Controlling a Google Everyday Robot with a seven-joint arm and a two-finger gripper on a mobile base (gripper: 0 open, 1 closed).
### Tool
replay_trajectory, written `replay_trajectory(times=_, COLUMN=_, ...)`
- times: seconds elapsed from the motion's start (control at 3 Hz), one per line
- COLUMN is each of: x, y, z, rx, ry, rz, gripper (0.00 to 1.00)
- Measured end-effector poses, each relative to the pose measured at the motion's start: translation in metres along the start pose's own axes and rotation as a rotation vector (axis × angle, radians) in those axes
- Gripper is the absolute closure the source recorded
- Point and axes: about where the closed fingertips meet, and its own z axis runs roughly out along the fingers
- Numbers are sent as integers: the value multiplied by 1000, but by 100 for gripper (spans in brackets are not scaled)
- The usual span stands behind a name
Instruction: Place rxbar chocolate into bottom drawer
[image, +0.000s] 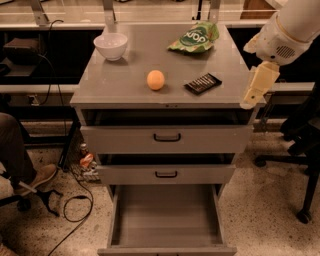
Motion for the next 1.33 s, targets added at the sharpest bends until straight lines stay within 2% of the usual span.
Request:
replay_trajectory(times=0.67, x=2, y=-64, z=36, rx=28, ry=26, rz=-111, gripper=0)
replay_trajectory(times=1.33, x=15, y=-105, z=81, rx=-6, ry=106, rz=-168, gripper=0)
